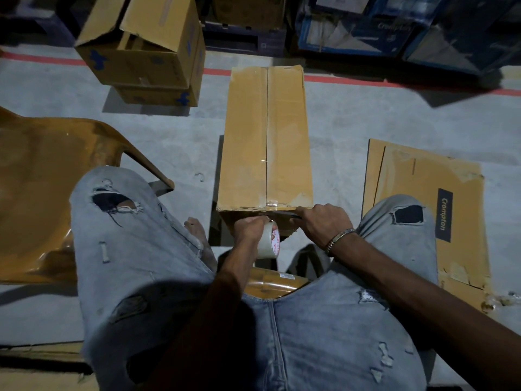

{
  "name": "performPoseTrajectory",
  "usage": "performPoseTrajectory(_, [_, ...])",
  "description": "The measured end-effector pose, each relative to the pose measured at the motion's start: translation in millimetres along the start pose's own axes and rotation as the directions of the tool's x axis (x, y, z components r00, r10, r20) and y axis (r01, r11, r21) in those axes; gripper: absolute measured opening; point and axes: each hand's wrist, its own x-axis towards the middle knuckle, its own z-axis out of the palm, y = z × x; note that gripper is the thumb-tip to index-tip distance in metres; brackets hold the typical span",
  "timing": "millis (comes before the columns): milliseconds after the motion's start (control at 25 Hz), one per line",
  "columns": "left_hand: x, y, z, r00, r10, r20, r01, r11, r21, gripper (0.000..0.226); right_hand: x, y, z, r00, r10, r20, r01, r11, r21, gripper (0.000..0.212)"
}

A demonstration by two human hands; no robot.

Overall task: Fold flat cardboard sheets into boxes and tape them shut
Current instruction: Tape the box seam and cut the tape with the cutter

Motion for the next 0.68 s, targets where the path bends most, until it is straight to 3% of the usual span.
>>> performPoseTrajectory(320, [-2,1,7,1.0,0.026,0.005,-0.026,0.997,0.069,0.008,7,-9,5,0.999,-0.031,0.014,0.031,0.997,-0.066,0.033])
performPoseTrajectory(680, [1,1,5,0.998,0.069,-0.009,-0.067,0.99,0.125,0.007,0,10,9,0.993,0.091,0.071,-0.081,0.989,-0.124,0.035])
